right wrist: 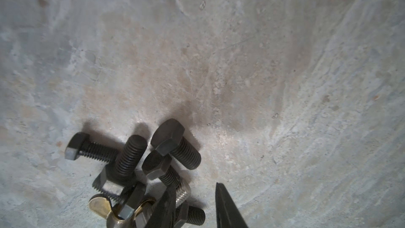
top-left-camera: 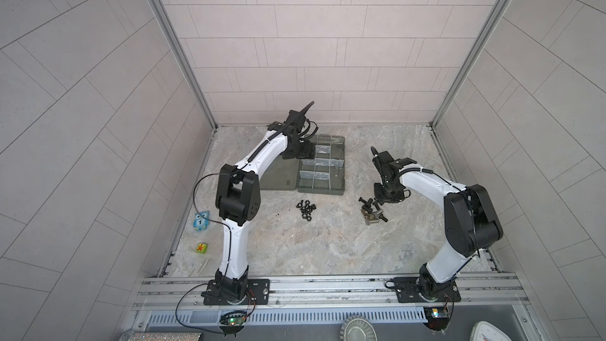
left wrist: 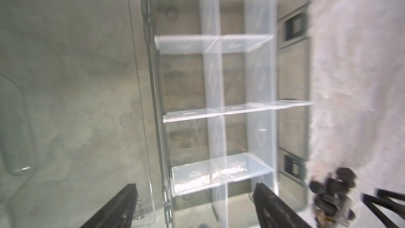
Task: Sort the screws and nuts into containers
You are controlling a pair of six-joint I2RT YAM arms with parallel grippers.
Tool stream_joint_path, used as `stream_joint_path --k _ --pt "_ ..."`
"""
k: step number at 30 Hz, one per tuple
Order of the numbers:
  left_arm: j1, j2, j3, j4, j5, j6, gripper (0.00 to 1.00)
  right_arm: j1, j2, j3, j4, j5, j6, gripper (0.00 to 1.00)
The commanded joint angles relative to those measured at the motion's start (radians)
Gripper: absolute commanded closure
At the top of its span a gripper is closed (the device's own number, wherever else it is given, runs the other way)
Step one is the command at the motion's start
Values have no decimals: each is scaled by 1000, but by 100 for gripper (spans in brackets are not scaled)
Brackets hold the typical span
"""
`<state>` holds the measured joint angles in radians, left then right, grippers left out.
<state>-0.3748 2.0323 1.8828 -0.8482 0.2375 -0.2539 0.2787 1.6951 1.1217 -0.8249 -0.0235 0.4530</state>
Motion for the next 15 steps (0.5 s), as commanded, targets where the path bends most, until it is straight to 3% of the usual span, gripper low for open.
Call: stream_joint_path --k 1,10,15 --pt "-16 -129 -65 0 9 79 3 -5 21 26 -6 3 -8 68" --pt "-24 -426 -387 212 -39 123 0 -13 105 75 8 -6 -37 67" --pt "-22 -459 -417 218 -54 137 0 -19 155 102 5 -12 -53 66"
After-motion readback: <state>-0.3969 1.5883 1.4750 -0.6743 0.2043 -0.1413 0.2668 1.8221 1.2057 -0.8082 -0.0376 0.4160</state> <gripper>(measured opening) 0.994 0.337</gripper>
